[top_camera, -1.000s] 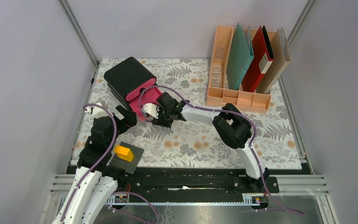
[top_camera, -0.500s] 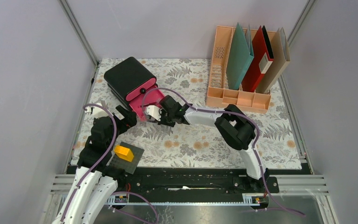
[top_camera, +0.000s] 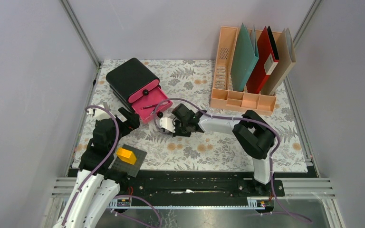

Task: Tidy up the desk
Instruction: Pick up the stationery from the center of the board.

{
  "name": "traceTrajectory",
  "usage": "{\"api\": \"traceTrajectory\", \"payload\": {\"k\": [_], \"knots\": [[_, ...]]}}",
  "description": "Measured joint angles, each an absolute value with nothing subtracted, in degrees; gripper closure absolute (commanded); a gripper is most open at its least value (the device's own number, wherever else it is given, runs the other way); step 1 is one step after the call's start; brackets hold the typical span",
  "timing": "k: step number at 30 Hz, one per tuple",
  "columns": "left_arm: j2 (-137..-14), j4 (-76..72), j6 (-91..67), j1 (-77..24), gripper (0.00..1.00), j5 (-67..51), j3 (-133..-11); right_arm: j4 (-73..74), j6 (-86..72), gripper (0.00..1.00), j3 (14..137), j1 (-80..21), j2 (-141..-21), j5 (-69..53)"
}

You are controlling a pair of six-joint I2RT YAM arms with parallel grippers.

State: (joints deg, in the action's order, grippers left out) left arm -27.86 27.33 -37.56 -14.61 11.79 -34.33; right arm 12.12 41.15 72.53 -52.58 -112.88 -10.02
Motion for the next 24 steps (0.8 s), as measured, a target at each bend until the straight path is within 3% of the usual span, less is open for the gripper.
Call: {"api": "traceTrajectory", "payload": {"k": [13, 24], "knots": [[-26.5, 27.2, -37.6, -14.6, 0.01, 11.1, -34.3, 20.6, 45.3, 0.58, 70.2, -52.6, -109.2, -10.2], [-25.3, 27.4, -37.4, -14.6, 0.01, 11.2, -34.4, 24.6, 43.7, 0.58, 83.8, -52.7, -118.7, -13.8]]}}
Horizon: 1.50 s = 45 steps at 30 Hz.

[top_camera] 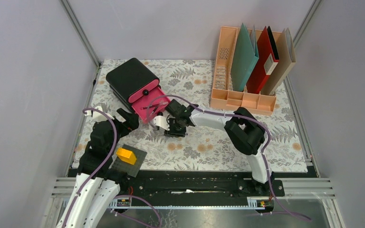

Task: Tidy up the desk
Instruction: Pick up the stationery from the center of the board, then place the stationery in the drawer.

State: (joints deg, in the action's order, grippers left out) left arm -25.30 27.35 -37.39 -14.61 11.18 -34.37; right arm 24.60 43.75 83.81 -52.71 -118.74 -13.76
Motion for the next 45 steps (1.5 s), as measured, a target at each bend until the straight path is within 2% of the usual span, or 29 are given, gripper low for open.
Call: {"api": "traceTrajectory", "payload": {"k": [8, 9, 23, 28, 32, 39, 45], "knots": [[-25.3, 27.4, -36.9, -14.6, 0.01, 11.2, -34.4, 25.0, 43.7, 0.98, 85.4, -54.8, -120.0, -12.6], [-25.3, 27.4, -36.8, -14.6, 0.01, 11.2, -34.4, 24.9, 43.7, 1.0, 85.4, -55.0, -120.0, -12.2], [-24.9, 27.5, -34.0, -14.6, 0.01, 12.2, -37.9, 29.1, 49.5, 1.0, 86.8, -55.4, -117.3, -9.6], [-23.6, 27.6, -32.5, -14.6, 0.01, 13.5, -39.5, 34.4, 52.9, 1.0, 94.9, -55.4, -117.1, -9.6], [-22.2, 28.1, -31.2, -14.6, 0.01, 15.4, -40.4, 40.4, 56.9, 1.0, 106.9, -55.4, -117.8, -8.3], [-18.2, 28.9, -29.4, -14.6, 0.01, 18.5, -41.2, 41.3, 63.0, 1.0, 124.4, -55.4, -121.6, -4.8], [-17.1, 29.9, -29.3, -14.6, 0.01, 19.4, -41.2, 37.1, 66.0, 1.0, 126.5, -55.5, -126.9, -2.6]]}}
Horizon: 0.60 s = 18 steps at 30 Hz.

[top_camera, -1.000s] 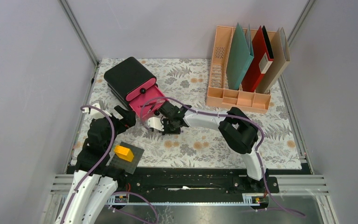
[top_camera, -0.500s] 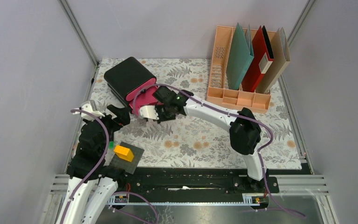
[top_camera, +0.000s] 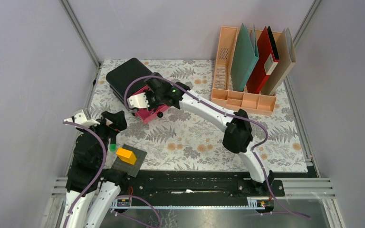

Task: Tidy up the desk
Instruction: Place the stationery in the drawer.

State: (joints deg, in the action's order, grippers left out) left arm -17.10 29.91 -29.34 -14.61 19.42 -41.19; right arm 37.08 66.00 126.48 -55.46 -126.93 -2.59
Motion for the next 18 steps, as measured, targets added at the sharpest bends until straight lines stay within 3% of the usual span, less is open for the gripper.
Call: {"api": "traceTrajectory", "payload": {"k": [8, 11, 13, 15, 18], "knots": [[-14.7, 30.3, -29.8, -14.6, 0.01, 20.0, -41.1, 30.2, 68.6, 0.93, 125.3, -55.5, -131.6, -0.7], [-14.5, 30.4, -30.1, -14.6, 0.01, 20.0, -40.6, 27.1, 69.3, 0.81, 124.5, -55.5, -132.4, 0.5], [-14.2, 30.5, -30.2, -14.6, 0.01, 20.0, -40.2, 24.9, 69.8, 0.63, 124.1, -55.5, -133.3, 1.2], [-13.7, 30.4, -30.5, -14.6, 0.01, 20.0, -39.7, 23.2, 69.8, 0.52, 123.7, -55.5, -134.3, 2.0], [-13.0, 30.4, -30.7, -14.6, 0.01, 19.8, -39.0, 22.8, 69.6, 0.45, 123.0, -55.5, -135.5, 3.1]]}}
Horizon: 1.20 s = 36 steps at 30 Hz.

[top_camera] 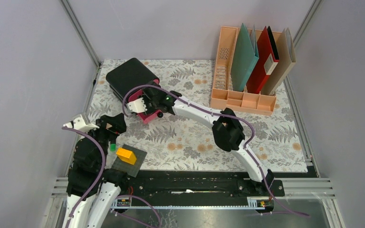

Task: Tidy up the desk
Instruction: Place the stationery in the drawer, then close the drawer in the storage box.

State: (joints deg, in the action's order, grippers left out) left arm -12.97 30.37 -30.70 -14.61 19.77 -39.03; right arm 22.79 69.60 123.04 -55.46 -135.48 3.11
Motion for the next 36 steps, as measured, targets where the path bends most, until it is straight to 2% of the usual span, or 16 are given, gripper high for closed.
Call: {"api": "traceTrajectory", "payload": {"k": [11, 23, 36], "knots": [[-13.0, 28.1, -31.7, -14.6, 0.01, 15.1, -36.2, 23.2, 61.8, 0.43, 119.7, -55.5, -133.1, 1.1], [-17.9, 20.8, -32.7, -14.6, 0.01, 4.2, -32.5, 32.1, 48.8, 0.39, 116.7, -54.5, -119.1, -9.3], [-26.4, 11.8, -37.8, -14.6, 0.05, -5.0, -28.6, 41.3, 42.3, 0.38, 98.8, -46.8, -106.5, -24.0]]}}
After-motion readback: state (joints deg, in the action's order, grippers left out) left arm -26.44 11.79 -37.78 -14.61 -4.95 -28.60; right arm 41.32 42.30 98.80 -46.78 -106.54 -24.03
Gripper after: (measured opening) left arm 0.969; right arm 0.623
